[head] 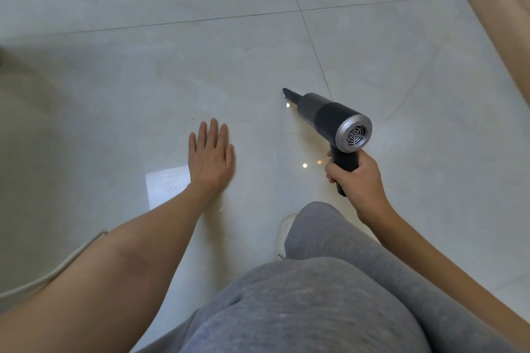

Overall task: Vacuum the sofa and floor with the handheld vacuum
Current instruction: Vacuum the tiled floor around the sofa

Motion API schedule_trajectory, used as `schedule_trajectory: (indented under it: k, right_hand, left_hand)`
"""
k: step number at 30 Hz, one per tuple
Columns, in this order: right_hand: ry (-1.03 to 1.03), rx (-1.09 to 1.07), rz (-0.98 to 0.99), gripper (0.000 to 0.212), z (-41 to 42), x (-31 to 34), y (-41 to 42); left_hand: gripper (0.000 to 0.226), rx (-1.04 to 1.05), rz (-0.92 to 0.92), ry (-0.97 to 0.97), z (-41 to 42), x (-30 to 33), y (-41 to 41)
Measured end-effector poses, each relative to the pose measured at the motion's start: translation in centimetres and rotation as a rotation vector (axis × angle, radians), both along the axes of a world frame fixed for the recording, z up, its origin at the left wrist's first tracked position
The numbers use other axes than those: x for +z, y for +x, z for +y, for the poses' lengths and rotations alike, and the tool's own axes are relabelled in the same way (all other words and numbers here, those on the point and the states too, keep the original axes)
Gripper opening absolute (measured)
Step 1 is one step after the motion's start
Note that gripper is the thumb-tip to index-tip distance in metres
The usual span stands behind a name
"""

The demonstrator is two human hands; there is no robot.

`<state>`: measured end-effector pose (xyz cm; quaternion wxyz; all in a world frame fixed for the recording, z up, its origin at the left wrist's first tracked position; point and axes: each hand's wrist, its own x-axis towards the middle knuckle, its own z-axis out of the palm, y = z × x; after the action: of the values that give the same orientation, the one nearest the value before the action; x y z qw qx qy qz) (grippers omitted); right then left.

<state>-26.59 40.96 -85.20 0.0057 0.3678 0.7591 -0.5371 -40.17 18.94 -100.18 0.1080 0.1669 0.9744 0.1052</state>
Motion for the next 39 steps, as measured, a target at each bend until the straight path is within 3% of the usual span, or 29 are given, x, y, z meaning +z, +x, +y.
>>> schedule_trajectory:
  k: [14, 23, 31, 39]
  right_hand:
    - [0.298, 0.216, -0.068, 0.020, -0.7, -0.6, 0.3]
    - [0.206, 0.267, -0.116, 0.020, -2.0, -0.8, 1.1]
    - [-0.105, 0.055, -0.063, 0.018, -1.8, 0.7, 0.5]
    - [-0.095, 0.062, -0.057, 0.018, -2.1, 1.6, -0.6]
  left_hand:
    - [0.055, 0.004, 0.000, -0.001, 0.0, -0.1, 0.0]
    - [0.055, -0.007, 0.014, -0.010, -0.2, -0.2, 0.4]
    - [0.055, -0.024, -0.004, 0.006, -0.3, 1.4, 1.7]
    - [0.056, 0.044, -0.017, 0.013, -0.1, 2.1, 2.6]
